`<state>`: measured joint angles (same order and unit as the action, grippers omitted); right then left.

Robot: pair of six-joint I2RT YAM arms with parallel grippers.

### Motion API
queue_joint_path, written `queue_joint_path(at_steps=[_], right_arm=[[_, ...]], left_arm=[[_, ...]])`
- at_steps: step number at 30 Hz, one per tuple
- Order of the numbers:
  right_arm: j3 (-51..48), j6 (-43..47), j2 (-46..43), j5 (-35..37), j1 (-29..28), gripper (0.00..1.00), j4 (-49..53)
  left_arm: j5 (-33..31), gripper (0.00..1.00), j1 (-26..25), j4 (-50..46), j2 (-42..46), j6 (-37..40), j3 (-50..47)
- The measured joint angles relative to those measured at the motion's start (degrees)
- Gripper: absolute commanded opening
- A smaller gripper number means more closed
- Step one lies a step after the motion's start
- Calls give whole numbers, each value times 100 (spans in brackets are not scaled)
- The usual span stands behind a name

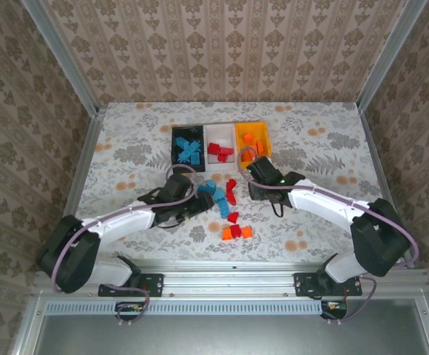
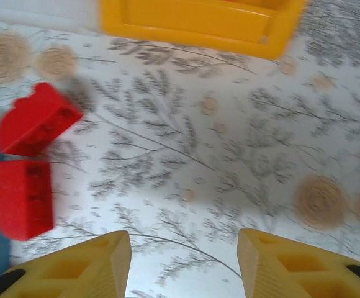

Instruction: Sort the legos into containers by color

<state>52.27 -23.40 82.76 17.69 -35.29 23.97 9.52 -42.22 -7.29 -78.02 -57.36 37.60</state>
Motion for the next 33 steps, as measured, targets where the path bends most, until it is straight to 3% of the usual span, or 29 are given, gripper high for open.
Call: queue_joint_path(at_steps=[6,12,20,33], right_arm=[[-457,-240,-708,133,424,50,-267],[-896,-302,-1040,120,649,51,-518],[-1248,-326,-1346,-61,896,52,-776],[-1416,-321,-1617,-289,1014,53,-973]], left_arm=[[-372,67,-680,-535,-1145,48,1344],[-964,61,-1141,-1360,-1875,63,2083],[-1357,61,-1182,-2011,-2262,70,2500],[-1482,61,-1187,-2085,-2450,146,2769]])
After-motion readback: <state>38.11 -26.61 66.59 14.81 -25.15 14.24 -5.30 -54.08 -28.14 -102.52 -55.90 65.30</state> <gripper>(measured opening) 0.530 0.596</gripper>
